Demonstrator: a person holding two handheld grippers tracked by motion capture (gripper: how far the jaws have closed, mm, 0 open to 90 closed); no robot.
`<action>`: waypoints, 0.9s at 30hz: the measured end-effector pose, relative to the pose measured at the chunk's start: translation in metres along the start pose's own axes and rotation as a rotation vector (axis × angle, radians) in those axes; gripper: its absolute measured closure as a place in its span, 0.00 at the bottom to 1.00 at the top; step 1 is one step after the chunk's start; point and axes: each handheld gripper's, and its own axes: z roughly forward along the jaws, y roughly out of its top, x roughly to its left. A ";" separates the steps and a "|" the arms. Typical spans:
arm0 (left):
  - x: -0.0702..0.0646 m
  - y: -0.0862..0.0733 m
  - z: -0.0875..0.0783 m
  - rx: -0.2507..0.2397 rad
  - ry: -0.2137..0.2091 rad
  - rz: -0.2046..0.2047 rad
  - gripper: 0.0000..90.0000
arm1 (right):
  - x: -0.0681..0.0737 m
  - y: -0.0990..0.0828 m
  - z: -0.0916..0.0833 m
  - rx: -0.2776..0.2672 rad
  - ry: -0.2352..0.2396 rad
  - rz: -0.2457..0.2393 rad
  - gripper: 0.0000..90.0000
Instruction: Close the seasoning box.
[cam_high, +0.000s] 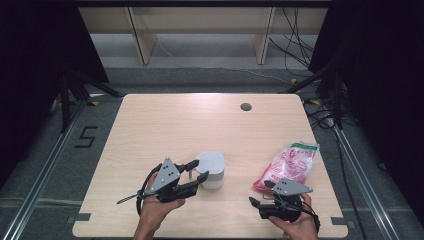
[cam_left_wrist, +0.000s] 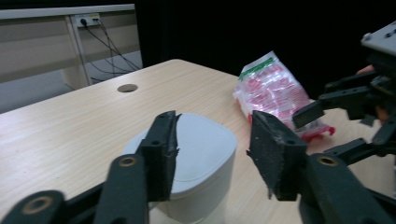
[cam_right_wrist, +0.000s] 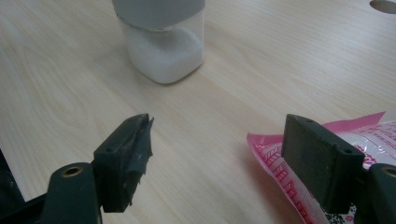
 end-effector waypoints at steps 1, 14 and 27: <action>0.000 -0.001 -0.001 0.005 0.005 0.000 0.48 | 0.001 0.000 0.000 0.002 -0.010 0.021 0.28; 0.003 -0.019 -0.010 0.062 0.050 0.005 0.33 | 0.001 -0.001 0.000 0.003 -0.005 0.012 0.28; -0.012 -0.030 -0.011 0.073 0.077 -0.014 0.26 | 0.002 -0.001 0.002 0.002 0.007 0.010 0.27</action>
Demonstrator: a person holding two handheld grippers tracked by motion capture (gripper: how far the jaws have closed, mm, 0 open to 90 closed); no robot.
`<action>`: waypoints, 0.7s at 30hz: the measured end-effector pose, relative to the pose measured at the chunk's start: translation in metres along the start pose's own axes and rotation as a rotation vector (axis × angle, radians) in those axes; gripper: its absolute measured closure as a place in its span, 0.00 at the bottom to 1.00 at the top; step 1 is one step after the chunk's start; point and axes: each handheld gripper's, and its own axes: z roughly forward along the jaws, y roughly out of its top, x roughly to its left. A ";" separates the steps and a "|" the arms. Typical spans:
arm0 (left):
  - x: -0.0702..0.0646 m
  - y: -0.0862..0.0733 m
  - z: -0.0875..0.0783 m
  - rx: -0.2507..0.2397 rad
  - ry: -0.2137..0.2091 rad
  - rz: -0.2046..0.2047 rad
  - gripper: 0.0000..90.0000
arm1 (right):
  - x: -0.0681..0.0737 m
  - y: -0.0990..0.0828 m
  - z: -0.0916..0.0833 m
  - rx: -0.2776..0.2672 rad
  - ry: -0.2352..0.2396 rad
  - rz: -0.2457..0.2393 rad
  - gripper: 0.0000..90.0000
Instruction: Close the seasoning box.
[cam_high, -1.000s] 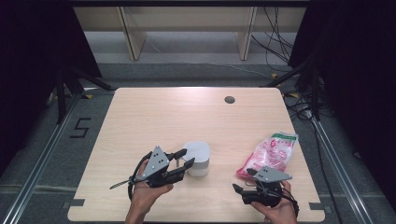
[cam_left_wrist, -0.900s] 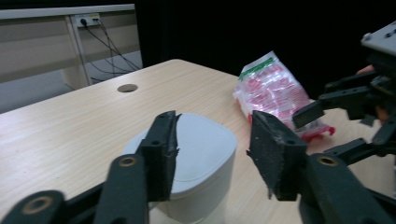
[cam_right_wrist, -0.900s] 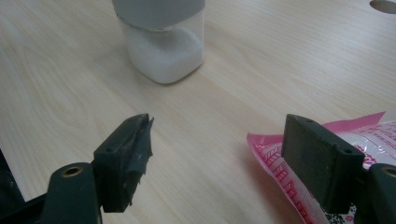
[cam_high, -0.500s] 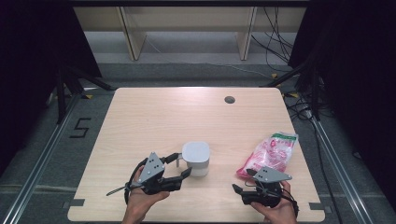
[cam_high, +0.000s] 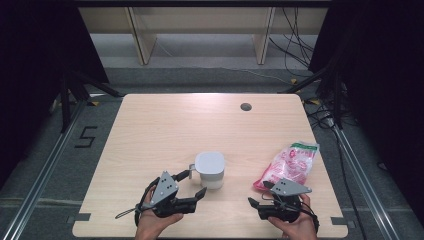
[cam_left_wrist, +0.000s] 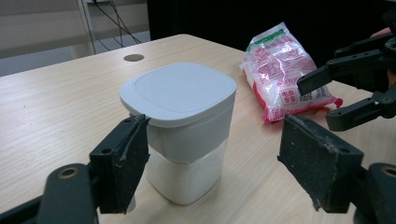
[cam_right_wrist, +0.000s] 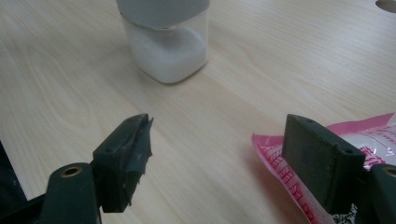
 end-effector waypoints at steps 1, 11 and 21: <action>-0.001 -0.001 0.000 -0.002 -0.003 0.001 0.26 | 0.000 0.000 0.000 0.000 0.000 0.000 0.27; -0.007 -0.005 0.001 -0.015 -0.036 0.037 0.18 | 0.001 0.000 0.001 -0.005 -0.002 0.000 0.27; -0.016 -0.013 0.004 0.001 -0.026 0.003 0.19 | 0.000 -0.002 0.002 -0.005 0.000 0.007 0.27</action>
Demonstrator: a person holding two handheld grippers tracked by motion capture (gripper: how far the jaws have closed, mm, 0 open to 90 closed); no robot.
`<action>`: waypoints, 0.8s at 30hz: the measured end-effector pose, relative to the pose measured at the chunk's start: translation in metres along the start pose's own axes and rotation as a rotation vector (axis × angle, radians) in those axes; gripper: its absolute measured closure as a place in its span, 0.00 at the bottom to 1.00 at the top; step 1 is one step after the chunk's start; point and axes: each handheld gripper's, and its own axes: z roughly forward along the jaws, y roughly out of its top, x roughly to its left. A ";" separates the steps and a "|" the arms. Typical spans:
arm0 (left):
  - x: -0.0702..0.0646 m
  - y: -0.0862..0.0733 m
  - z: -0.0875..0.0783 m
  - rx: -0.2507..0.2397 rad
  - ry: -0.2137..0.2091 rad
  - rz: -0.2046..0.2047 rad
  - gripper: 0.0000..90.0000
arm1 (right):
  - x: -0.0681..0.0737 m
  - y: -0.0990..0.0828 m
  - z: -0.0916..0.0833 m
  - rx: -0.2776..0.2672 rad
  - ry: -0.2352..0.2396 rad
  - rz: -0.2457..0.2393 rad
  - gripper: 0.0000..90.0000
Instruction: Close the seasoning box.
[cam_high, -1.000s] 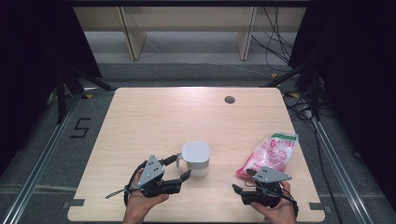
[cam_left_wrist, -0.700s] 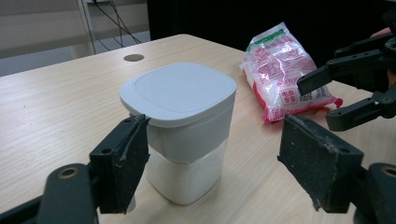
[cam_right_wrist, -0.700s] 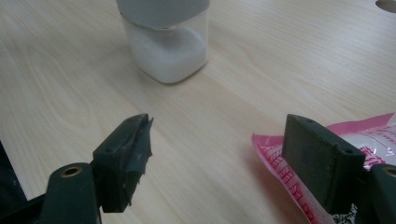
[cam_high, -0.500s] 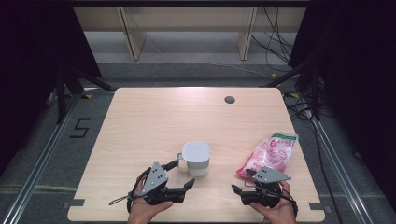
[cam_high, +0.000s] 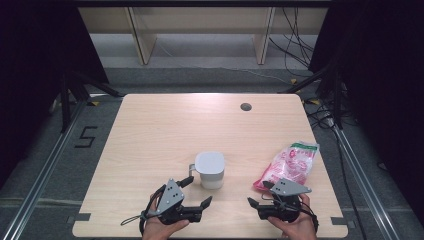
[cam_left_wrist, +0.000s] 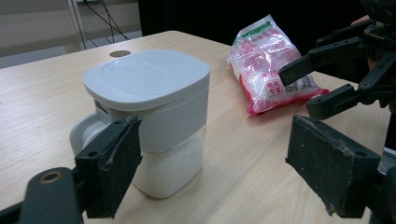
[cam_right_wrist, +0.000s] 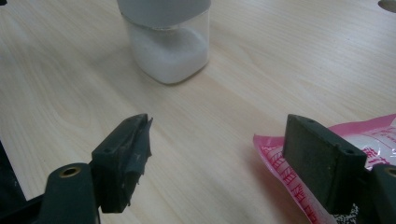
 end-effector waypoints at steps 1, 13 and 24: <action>0.000 -0.001 0.000 0.003 0.001 -0.004 0.19 | 0.000 0.000 0.000 0.000 0.000 0.000 0.27; -0.002 -0.012 -0.001 0.007 0.002 -0.022 0.19 | 0.000 0.000 0.002 0.000 0.024 -0.024 0.27; -0.006 -0.027 -0.002 0.035 -0.006 -0.040 0.20 | 0.002 -0.001 0.004 0.001 0.005 -0.031 0.26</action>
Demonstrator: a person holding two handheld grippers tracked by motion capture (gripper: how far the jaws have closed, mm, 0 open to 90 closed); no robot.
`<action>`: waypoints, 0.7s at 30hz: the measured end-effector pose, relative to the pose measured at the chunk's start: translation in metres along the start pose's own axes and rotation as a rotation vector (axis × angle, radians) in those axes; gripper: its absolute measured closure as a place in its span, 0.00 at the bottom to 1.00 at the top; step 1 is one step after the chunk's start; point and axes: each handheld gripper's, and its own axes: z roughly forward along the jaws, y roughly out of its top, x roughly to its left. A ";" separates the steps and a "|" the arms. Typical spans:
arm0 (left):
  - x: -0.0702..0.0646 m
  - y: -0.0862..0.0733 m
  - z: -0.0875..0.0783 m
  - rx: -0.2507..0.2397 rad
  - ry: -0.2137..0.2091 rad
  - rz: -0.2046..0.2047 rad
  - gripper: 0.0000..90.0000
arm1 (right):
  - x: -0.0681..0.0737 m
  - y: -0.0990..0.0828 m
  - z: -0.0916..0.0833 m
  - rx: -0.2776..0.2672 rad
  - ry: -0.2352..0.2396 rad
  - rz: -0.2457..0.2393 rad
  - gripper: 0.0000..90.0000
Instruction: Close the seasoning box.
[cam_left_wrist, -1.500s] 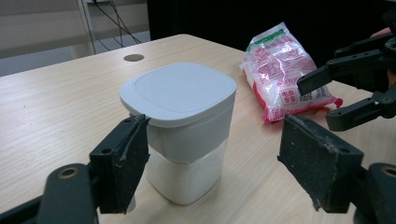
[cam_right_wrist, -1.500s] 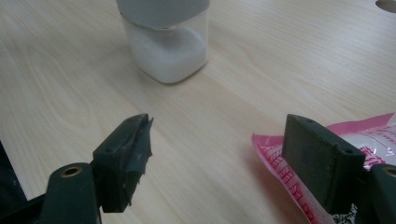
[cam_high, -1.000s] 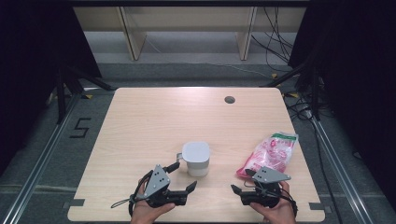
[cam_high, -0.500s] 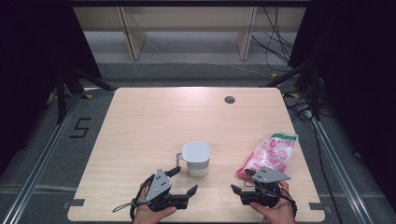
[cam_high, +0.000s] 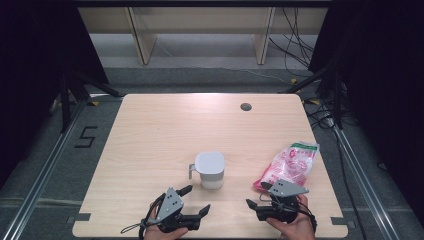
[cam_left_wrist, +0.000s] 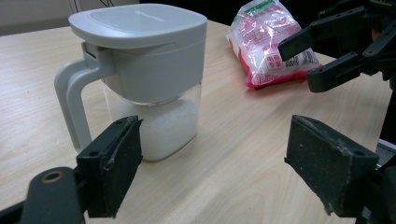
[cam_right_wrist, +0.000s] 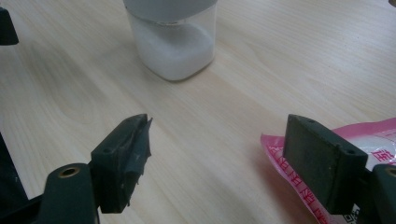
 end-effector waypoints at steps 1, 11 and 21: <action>-0.001 -0.001 0.000 0.002 0.001 -0.002 0.20 | 0.000 0.000 0.000 0.000 0.000 0.000 0.26; -0.012 -0.012 0.002 0.046 -0.014 0.028 0.20 | 0.007 -0.007 -0.006 0.010 0.021 -0.004 0.25; -0.014 -0.016 0.000 0.048 0.001 0.031 0.20 | 0.012 -0.021 -0.016 0.062 0.022 -0.031 0.24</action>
